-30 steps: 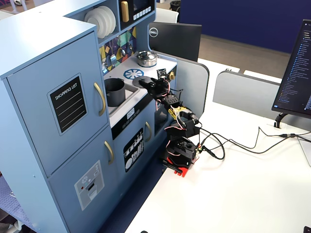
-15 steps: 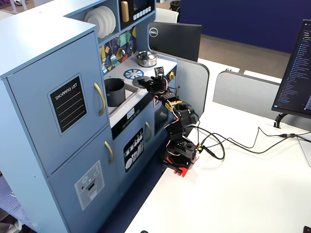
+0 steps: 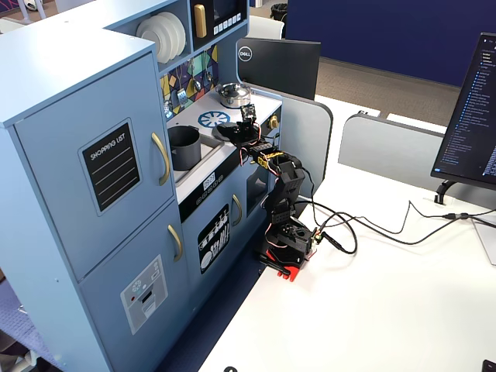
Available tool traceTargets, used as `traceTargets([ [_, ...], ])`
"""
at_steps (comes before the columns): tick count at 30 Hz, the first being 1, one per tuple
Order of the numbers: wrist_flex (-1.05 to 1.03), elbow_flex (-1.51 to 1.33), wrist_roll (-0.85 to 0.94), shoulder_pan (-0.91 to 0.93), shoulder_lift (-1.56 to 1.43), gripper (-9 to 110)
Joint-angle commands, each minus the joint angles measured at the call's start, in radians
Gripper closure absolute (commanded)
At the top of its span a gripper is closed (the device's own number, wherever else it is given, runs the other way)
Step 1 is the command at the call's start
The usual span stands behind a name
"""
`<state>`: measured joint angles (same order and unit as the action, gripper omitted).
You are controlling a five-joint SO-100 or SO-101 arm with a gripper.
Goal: Pick up the lid from the counter and put it on the gray recipient
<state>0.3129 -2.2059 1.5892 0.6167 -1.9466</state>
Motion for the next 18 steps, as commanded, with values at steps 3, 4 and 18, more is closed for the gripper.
traceTargets([
  [3, 0.040, 0.107, 0.015, -0.025, 0.038, 78],
  [4, 0.040, 0.107, 0.017, -0.026, 0.046, 78],
  [18, 0.028, 0.097, 0.003, -0.067, 0.069, 102],
])
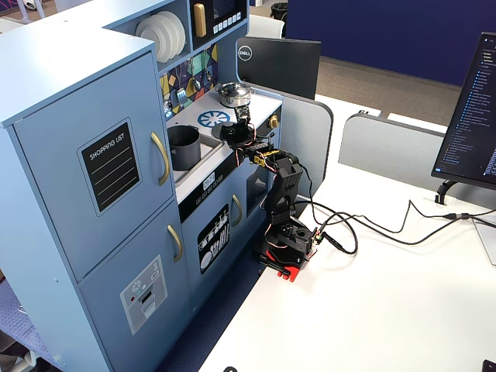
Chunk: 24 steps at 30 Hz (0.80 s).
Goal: Pick up the lid from the counter and put it on the gray recipient
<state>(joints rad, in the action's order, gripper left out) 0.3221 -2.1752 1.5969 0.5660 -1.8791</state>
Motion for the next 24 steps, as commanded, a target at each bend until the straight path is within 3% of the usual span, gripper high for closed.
traceTargets([
  [1, 0.018, 0.071, -0.003, -0.017, 0.002, 102],
  [13, -0.138, 0.379, 0.020, -0.077, -0.071, 102],
  [24, -0.344, 0.494, 0.005, -0.318, -0.229, 102],
])
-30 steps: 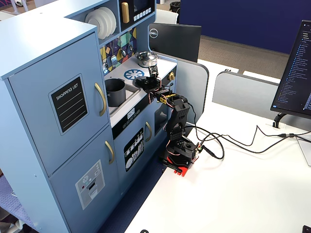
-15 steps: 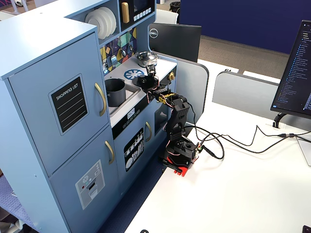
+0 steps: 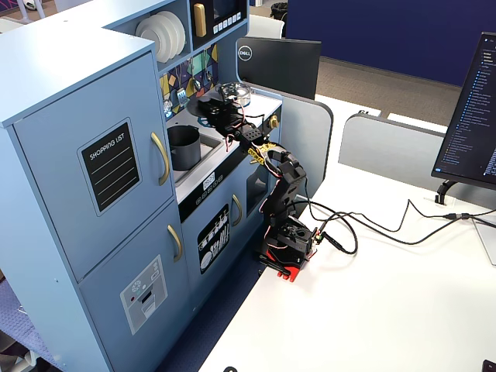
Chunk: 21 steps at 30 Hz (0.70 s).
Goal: Pick up the lid from the counter and put it on the gray recipient
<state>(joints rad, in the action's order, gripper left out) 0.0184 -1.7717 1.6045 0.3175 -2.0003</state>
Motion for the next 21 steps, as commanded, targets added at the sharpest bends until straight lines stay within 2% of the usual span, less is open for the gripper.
traceTargets([
  [1, -0.054, 0.091, -0.002, -0.091, -0.117, 102],
  [11, -0.115, 0.051, 0.008, -0.249, -0.160, 102],
  [21, -0.080, -0.060, 0.008, -0.287, -0.193, 102],
])
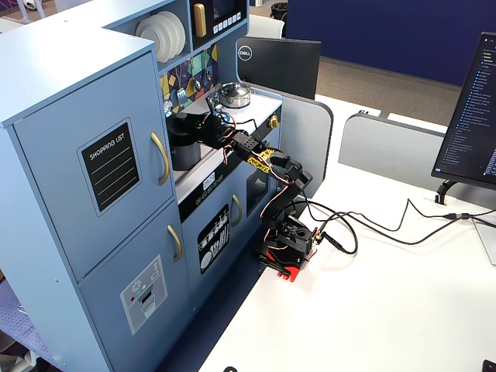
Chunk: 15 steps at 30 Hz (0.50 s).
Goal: Pick up the lid from the counter and put it on the gray recipient
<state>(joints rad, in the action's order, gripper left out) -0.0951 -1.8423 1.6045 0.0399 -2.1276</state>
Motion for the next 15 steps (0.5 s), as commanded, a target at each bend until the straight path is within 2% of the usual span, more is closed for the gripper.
traceTargets([
  [1, 0.038, 0.003, 0.006, -0.009, -0.066, 102],
  [15, 0.100, -0.051, -0.014, -0.003, -0.029, 102],
])
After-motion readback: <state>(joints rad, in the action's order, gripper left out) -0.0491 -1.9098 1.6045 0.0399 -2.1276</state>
